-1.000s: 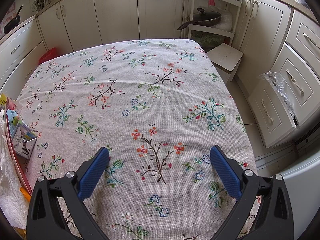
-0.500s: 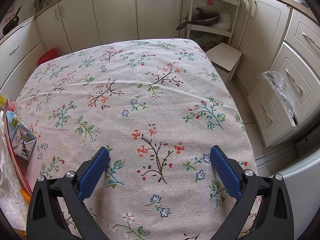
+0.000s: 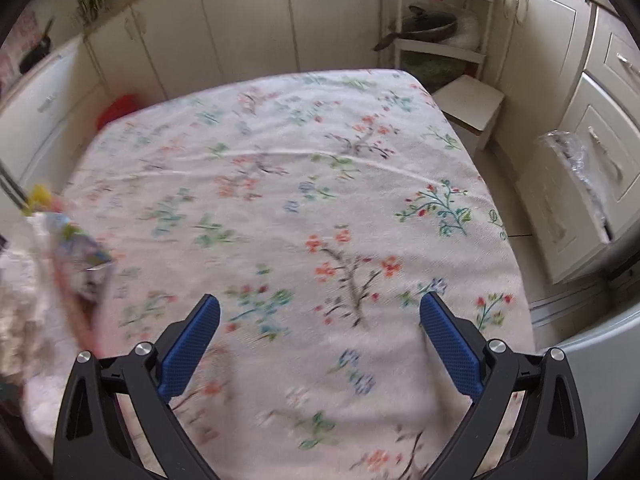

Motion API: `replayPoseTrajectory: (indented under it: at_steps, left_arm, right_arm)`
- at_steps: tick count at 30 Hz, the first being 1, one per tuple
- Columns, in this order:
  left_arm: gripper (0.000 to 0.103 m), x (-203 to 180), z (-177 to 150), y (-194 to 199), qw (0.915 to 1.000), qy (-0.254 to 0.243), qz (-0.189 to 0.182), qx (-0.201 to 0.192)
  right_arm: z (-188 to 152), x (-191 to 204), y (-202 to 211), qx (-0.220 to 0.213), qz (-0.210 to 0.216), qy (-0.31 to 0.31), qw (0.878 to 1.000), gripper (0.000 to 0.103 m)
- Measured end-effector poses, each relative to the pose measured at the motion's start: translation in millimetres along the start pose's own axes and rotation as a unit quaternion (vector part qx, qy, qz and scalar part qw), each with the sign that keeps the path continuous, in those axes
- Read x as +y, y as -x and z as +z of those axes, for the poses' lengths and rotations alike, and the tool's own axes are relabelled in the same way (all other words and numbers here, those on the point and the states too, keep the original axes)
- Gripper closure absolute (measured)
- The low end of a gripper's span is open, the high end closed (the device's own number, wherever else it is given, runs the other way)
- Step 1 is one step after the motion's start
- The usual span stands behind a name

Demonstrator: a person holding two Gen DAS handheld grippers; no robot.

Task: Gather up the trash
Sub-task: 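Grasp the white plastic bag with the left tool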

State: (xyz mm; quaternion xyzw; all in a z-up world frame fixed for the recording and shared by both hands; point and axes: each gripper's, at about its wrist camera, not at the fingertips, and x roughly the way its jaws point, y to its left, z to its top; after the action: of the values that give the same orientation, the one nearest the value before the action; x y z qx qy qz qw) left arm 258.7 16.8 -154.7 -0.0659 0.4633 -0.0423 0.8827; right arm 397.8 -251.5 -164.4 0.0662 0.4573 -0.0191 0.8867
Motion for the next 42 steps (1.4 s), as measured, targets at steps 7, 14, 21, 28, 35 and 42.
replayPoseTrajectory:
  at_steps: [7, 14, 21, 28, 35, 42]
  left_arm:
    - [0.013, 51.6, 5.8, 5.8, 0.997, 0.075, 0.002, -0.022]
    - [0.015, 53.9, 20.6, -6.4, 0.9957, 0.086, -0.024, -0.025]
    - [0.015, 12.1, 43.6, -17.0, 0.9984, 0.031, -0.002, -0.047]
    - [0.027, -15.4, 69.7, -32.4, 0.9943, -0.044, 0.065, -0.072]
    - [0.09, -28.2, 84.5, -50.5, 0.9948, -0.082, 0.037, -0.047]
    - [0.094, -11.7, 82.3, -29.4, 0.9968, -0.046, -0.011, -0.065]
  right_arm:
    - [-28.5, 14.5, 95.8, -0.083, 0.086, 0.04, 0.992, 0.007]
    - [-46.8, 25.6, 104.2, -0.077, 0.124, 0.07, 0.987, 0.007]
    - [-46.9, 24.2, 102.6, -0.066, 0.146, 0.052, 0.986, 0.007]
    - [-50.7, 25.9, 99.6, -0.057, 0.149, 0.053, 0.986, 0.007]
    - [-51.3, 28.0, 98.3, -0.056, 0.155, 0.057, 0.985, 0.007]
    - [-52.7, 29.7, 97.9, -0.053, 0.158, 0.06, 0.984, 0.007]
